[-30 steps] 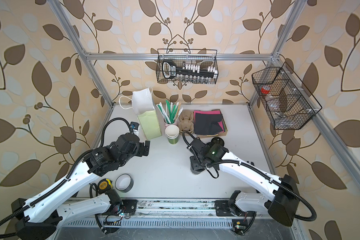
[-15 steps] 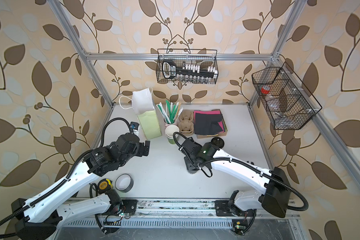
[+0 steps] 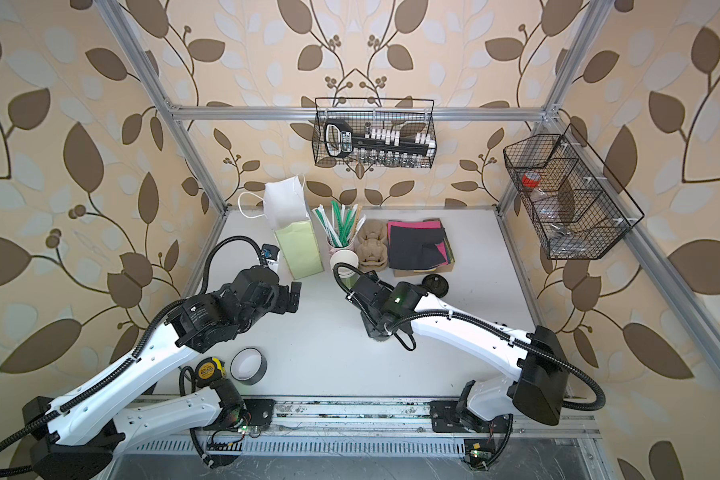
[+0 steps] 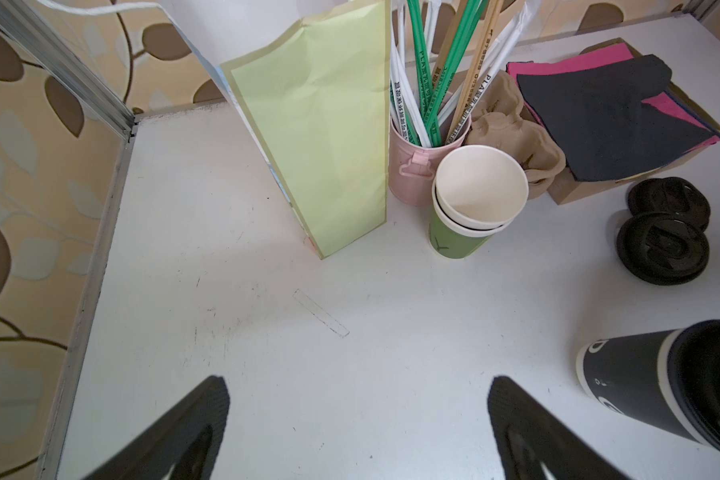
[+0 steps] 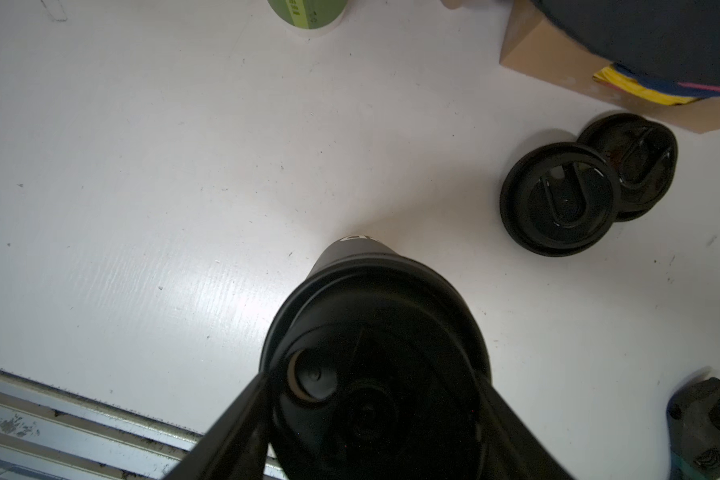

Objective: Pack the takeout coffee
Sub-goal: 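Lower and press the black lid onto the cup rim with the right gripper, then reach the left gripper to the cup body and close on it while right holds lid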

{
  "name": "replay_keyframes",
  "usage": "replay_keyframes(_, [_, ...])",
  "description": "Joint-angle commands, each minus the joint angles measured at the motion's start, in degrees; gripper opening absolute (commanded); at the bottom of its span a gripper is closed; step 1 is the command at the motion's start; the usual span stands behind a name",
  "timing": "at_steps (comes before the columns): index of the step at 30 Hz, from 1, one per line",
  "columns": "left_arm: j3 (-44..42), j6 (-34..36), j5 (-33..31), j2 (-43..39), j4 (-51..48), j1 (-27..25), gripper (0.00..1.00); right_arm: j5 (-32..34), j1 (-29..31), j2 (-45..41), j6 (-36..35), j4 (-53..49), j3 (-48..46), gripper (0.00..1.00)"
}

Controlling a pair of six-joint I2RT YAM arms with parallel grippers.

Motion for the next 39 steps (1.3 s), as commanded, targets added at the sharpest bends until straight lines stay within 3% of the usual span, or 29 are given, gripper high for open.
replay_keyframes(1, [-0.1, 0.0, 1.4, 0.7, 0.2, -0.4, 0.99, 2.4, 0.8, 1.2, -0.8, -3.0, 1.7, 0.61])
replay_keyframes(9, [1.1, -3.5, 7.1, 3.2, -1.1, -0.4, 0.99, -0.5, 0.8, 1.0, -2.2, -1.9, 2.2, 0.61])
replay_keyframes(15, [-0.4, -12.1, 18.2, 2.5, -1.4, -0.4, 0.99, -2.8, 0.8, 1.2, -2.9, -1.7, 3.5, 0.62])
replay_keyframes(20, [-10.1, -21.7, 30.4, 0.8, 7.5, -0.4, 0.99, -3.5, 0.8, 2.1, -3.5, -2.5, 4.1, 0.61])
replay_keyframes(26, [-17.4, -29.3, 39.5, 3.8, 18.1, -0.4, 0.99, -4.2, 0.7, 2.0, -3.9, -2.6, 4.3, 0.61])
replay_keyframes(39, [-23.1, -37.8, 47.6, 15.4, 33.7, -0.6, 0.99, -4.8, 0.8, 1.0, -3.7, -2.1, 3.0, 0.61])
